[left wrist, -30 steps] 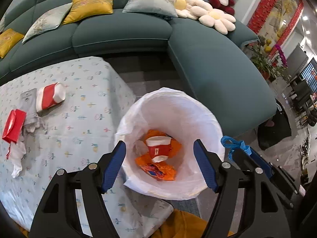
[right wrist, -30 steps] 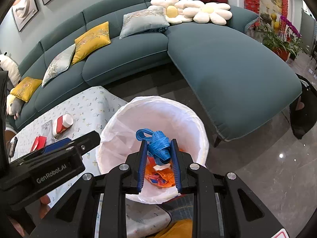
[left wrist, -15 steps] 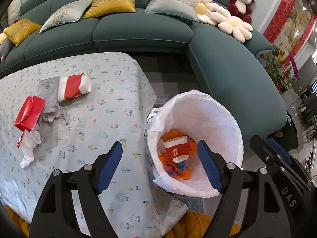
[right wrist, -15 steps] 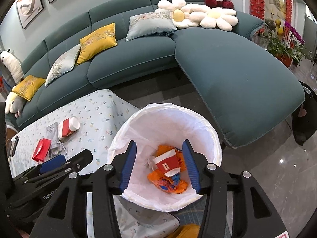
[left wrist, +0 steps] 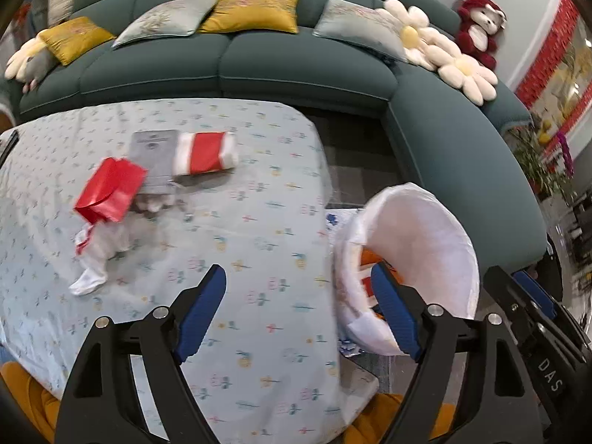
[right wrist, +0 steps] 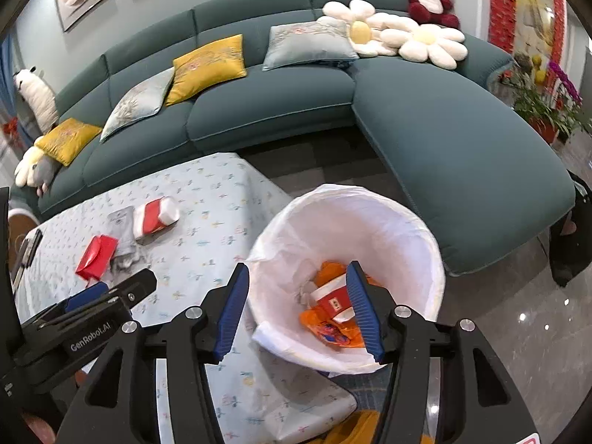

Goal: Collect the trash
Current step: 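Move both tools back over the table toward the red bag and white glove, then grasp the white glove with the red string using the left gripper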

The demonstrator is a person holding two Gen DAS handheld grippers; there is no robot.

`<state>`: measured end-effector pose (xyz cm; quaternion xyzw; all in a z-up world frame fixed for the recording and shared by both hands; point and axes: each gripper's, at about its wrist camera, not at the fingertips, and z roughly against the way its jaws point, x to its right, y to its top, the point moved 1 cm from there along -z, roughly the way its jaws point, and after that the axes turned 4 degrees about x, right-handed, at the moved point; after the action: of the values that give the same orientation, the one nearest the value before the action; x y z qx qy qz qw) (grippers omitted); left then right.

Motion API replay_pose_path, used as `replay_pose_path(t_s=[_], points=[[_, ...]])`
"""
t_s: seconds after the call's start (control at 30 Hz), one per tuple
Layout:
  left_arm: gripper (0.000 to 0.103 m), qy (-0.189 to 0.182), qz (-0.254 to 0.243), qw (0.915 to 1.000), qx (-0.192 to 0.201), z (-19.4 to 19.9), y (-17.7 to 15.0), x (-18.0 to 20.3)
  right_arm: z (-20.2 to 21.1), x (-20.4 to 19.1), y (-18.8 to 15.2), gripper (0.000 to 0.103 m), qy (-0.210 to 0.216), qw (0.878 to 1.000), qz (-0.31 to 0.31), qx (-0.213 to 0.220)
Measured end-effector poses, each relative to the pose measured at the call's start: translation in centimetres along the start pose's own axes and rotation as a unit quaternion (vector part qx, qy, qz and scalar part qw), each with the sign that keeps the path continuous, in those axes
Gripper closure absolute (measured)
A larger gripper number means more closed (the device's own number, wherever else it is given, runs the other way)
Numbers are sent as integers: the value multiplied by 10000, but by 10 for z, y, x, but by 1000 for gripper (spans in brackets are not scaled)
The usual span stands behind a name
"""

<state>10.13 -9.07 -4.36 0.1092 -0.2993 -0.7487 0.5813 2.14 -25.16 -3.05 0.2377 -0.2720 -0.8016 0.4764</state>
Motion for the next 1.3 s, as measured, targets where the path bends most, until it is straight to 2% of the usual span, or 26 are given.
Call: replay_pose_path(t_s=[0.5, 0.7, 0.93, 1.03, 1.07, 1.3], points=[[17, 537, 638, 9964, 173, 25, -11, -98, 14, -74, -16, 41, 280, 9981, 554, -59], [17, 740, 967, 9925, 97, 23, -19, -140, 7, -99, -24, 41, 373, 9964, 740, -190], [18, 835, 1017, 9913, 52, 10, -17, -171, -10, -129, -31, 41, 478, 9939, 917, -375], [21, 823, 983, 9917, 9, 1, -16, -182, -19, -142, -31, 41, 521, 9930, 950, -472], [25, 799, 986, 9919, -19, -3, -15, -186, -23, -147, -31, 41, 524, 9925, 980, -505], [39, 627, 1043, 9922, -284, -32, -11, -212, -50, -179, -33, 41, 554, 9900, 1099, -690]])
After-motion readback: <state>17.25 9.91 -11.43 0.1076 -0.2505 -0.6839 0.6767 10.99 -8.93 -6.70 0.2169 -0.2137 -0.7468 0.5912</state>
